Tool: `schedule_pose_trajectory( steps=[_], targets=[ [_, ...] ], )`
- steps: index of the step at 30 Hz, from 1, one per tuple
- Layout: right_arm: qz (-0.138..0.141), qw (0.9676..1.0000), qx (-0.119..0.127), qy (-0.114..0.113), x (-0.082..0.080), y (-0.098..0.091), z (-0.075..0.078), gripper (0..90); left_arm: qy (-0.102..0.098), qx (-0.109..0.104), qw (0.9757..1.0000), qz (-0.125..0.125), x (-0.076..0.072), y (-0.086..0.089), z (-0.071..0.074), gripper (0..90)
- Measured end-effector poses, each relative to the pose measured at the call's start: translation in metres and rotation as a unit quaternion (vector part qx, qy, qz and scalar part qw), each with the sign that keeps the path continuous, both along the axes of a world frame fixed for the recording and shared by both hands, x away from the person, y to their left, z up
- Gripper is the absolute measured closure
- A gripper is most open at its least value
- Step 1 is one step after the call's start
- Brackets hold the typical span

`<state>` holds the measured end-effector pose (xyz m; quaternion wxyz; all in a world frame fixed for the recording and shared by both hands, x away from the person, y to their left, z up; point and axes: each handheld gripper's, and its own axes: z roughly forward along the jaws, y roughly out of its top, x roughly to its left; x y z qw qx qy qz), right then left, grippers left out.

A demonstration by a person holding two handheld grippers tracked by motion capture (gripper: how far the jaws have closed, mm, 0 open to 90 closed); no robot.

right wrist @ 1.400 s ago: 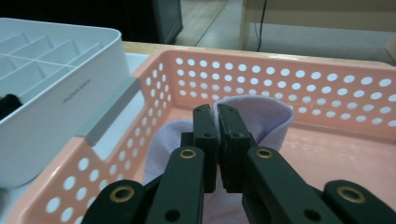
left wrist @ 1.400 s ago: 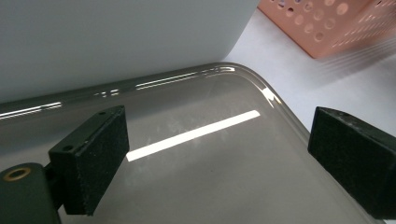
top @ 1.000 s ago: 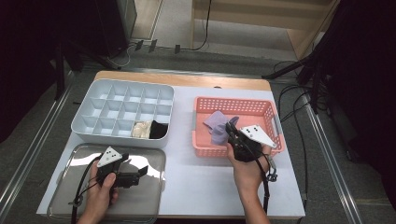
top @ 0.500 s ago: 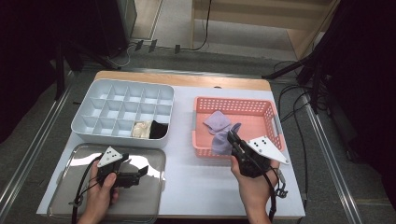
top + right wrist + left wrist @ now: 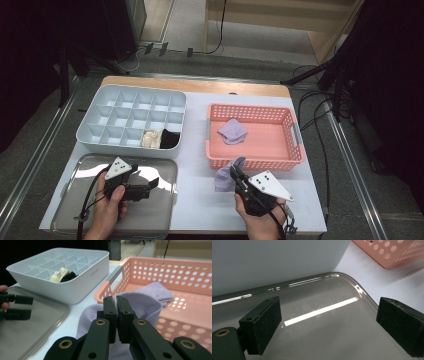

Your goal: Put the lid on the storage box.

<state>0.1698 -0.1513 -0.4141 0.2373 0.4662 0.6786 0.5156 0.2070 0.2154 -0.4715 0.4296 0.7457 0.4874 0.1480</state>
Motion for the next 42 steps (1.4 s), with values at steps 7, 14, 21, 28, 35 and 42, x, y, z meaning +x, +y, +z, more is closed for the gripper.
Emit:
schedule_pose_trajectory(
  steps=[7, 14, 21, 28, 35, 42],
  targets=[
    [0.024, 0.9995, -0.006, 0.019, -0.007, 0.014, -0.017, 87.8, 0.001, 0.001, 1.0, 0.0, 0.0, 0.0, 0.0, 6.8],
    [0.048, 0.9982, -0.016, 0.033, -0.011, 0.028, -0.029, 87.8, 0.0, 0.002, 1.0, -0.001, 0.0, 0.0, 0.0, 6.8],
    [0.074, 0.9961, -0.016, 0.045, -0.01, 0.038, -0.039, 82.0, 0.0, 0.002, 1.0, -0.001, 0.0, 0.0, 0.0, 6.8],
    [0.066, 0.997, 0.002, 0.04, -0.005, 0.03, -0.035, 66.9, -0.001, 0.002, 1.0, -0.001, 0.0, 0.0, 0.0, 6.8],
    [0.04, 0.9989, -0.009, 0.024, 0.009, 0.02, -0.031, 54.1, 0.0, 0.004, 1.0, 0.0, 0.0, -0.001, 0.0, 6.8],
    [0.015, 0.9993, -0.029, 0.02, 0.031, 0.012, -0.028, 52.1, 0.001, 0.001, 1.0, 0.0, 0.0, 0.0, 0.0, 6.8]
  ],
)
